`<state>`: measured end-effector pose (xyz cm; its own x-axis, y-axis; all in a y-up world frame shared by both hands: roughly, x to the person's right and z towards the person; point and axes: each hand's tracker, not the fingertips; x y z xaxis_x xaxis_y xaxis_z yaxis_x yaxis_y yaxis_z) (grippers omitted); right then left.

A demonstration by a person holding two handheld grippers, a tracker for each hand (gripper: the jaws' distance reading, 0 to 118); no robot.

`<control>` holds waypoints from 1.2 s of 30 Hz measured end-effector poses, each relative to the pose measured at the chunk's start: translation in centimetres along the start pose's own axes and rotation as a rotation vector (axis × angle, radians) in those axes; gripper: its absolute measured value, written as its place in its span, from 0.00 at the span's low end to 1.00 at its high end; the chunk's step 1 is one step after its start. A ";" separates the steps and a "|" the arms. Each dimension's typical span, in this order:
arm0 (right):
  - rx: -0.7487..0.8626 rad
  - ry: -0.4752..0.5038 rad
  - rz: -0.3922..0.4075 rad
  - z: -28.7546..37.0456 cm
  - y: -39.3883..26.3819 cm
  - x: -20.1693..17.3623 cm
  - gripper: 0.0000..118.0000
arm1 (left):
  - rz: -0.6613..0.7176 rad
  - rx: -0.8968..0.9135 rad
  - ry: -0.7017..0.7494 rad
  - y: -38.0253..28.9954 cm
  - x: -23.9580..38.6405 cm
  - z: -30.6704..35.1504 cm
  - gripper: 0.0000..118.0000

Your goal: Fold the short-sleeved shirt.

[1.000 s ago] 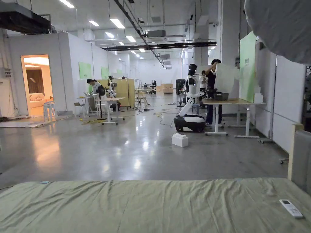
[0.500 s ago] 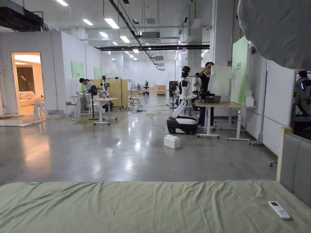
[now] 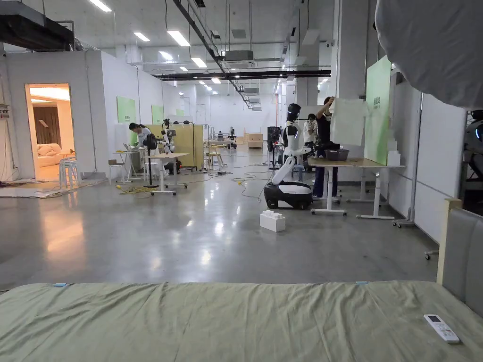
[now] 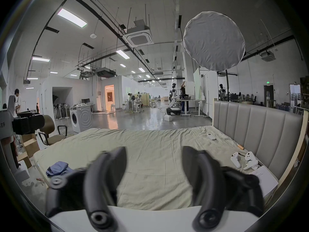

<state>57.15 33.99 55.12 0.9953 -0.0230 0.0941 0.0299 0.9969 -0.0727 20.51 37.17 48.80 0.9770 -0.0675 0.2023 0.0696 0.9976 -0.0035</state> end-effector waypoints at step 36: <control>0.036 0.064 -0.042 -0.1 0.6 -0.2 1.00 | 0.008 -0.013 -0.033 -0.4 1.1 0.4 1.00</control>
<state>56.94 34.56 54.97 0.9971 -0.0685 0.0327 0.0696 0.9970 -0.0344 21.49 36.75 49.36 0.9704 -0.0589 0.2343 0.0649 0.9977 -0.0180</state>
